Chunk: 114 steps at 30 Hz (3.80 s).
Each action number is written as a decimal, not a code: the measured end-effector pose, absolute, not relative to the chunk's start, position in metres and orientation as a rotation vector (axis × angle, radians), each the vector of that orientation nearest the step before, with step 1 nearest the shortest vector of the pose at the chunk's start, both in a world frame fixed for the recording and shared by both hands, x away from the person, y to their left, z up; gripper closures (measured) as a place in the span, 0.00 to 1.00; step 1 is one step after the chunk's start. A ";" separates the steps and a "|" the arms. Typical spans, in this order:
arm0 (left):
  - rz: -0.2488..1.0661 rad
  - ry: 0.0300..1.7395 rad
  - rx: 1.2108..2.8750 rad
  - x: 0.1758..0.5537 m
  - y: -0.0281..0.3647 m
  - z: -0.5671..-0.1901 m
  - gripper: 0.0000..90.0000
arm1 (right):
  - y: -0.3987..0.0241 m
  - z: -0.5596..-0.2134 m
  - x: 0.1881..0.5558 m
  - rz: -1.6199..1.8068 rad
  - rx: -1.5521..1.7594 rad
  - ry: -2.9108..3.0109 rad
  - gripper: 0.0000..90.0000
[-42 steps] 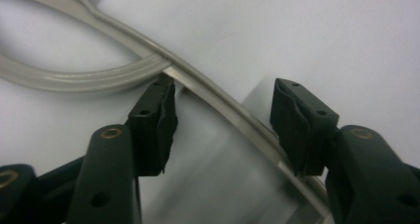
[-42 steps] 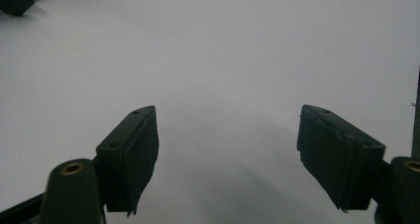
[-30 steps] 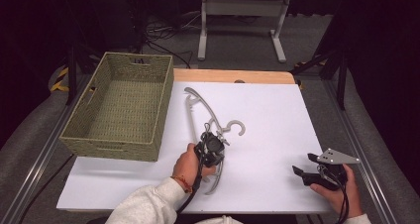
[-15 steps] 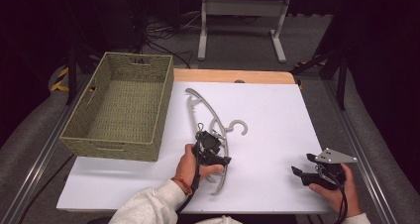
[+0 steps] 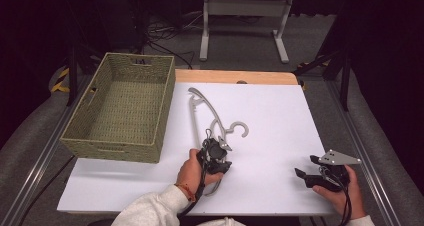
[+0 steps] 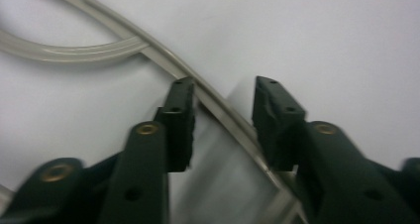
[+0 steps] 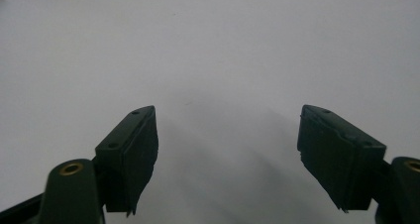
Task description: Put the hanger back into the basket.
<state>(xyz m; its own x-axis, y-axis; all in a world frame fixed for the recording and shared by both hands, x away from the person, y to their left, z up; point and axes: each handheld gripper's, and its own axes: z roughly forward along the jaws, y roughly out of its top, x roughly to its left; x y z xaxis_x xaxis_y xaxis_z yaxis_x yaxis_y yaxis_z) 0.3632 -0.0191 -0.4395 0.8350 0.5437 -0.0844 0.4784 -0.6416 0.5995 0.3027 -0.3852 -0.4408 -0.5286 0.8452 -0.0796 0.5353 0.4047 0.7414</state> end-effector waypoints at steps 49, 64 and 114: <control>0.197 0.789 2.522 0.333 0.063 -0.439 0.81 | -0.379 -0.443 0.306 0.900 1.167 2.271 0.26; 0.187 0.919 2.470 0.380 0.035 -0.440 0.55 | -0.380 -0.445 0.309 0.887 1.183 2.281 0.26; 0.125 0.716 2.550 0.400 0.035 -0.437 0.66 | -0.379 -0.449 0.310 0.869 1.194 2.317 0.26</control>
<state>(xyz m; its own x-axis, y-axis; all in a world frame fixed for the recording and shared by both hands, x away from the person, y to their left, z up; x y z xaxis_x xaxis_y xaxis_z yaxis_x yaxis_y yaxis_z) 0.4002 0.0351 -0.4373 0.8587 0.5107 -0.0414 0.4662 -0.7453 0.4766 0.3102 -0.3793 -0.4486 -0.5601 0.8263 -0.0598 0.5832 0.4446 0.6799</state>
